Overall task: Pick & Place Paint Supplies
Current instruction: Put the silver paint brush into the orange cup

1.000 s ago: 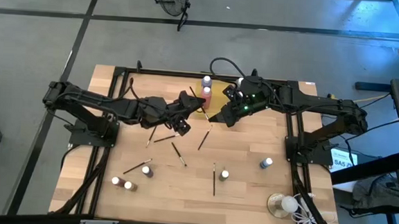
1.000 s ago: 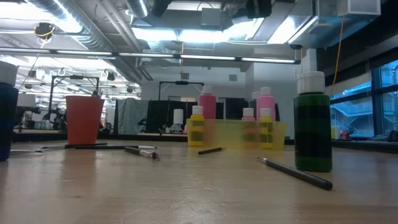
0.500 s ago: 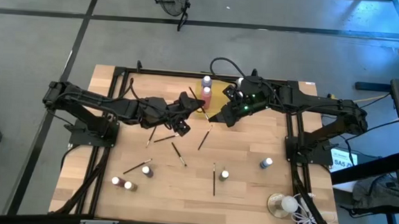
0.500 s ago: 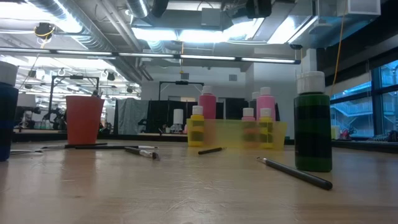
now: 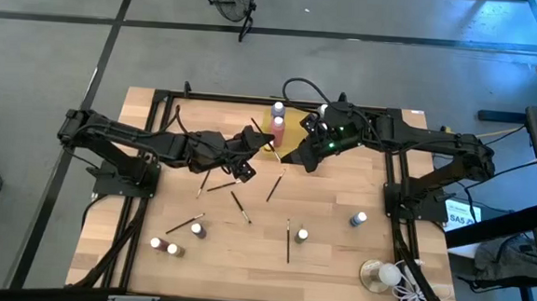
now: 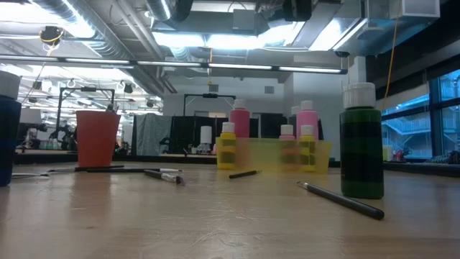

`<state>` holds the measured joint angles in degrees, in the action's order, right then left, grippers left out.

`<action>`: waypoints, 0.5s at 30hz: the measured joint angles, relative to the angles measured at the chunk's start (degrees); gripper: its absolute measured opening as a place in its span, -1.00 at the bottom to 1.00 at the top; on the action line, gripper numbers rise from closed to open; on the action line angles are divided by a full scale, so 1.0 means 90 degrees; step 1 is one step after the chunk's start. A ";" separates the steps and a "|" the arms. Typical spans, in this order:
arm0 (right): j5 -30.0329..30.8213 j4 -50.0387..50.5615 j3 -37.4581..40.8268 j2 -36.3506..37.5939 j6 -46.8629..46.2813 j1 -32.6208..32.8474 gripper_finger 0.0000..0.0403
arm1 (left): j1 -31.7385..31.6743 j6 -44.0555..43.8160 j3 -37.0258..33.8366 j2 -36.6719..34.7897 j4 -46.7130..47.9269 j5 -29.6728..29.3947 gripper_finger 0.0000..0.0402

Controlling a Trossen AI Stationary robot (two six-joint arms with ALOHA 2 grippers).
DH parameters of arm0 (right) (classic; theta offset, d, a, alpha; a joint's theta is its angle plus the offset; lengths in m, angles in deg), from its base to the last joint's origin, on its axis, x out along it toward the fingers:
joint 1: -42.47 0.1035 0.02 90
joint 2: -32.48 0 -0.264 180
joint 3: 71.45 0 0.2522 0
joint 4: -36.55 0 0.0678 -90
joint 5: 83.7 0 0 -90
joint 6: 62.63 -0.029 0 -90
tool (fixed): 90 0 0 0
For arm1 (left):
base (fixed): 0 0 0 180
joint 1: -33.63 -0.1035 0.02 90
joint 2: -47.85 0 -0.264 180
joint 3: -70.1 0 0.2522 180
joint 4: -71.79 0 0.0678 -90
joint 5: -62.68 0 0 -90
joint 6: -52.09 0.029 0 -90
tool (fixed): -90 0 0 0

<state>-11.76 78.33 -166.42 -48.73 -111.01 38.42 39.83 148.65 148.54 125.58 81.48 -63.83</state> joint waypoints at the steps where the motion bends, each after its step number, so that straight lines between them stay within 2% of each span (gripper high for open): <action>1: 0.0000 0.0001 0.0000 0.0000 0.0000 0.0001 -0.77 | 0.0000 -0.0043 0.0000 0.0000 0.0035 -0.0001 -0.94; 8: -0.0049 -0.0006 0.0000 0.0000 -0.0016 -0.0005 -0.32 | 0.0002 -0.0843 -0.0002 -0.0003 0.0128 -0.0034 -0.94; 12: -0.0071 -0.0109 0.0000 0.0014 0.0117 -0.0099 -0.15 | -0.0003 -0.2036 -0.0002 -0.0161 0.0233 -0.0315 -0.95; 15: -0.0068 -0.0338 0.0000 0.0052 0.0304 -0.0101 -0.12 | -0.0060 -0.3470 -0.0002 -0.0491 0.0612 -0.0156 -0.95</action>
<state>-12.37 75.29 -166.42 -48.26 -108.27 37.51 39.29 117.42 148.52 121.16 86.99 -65.23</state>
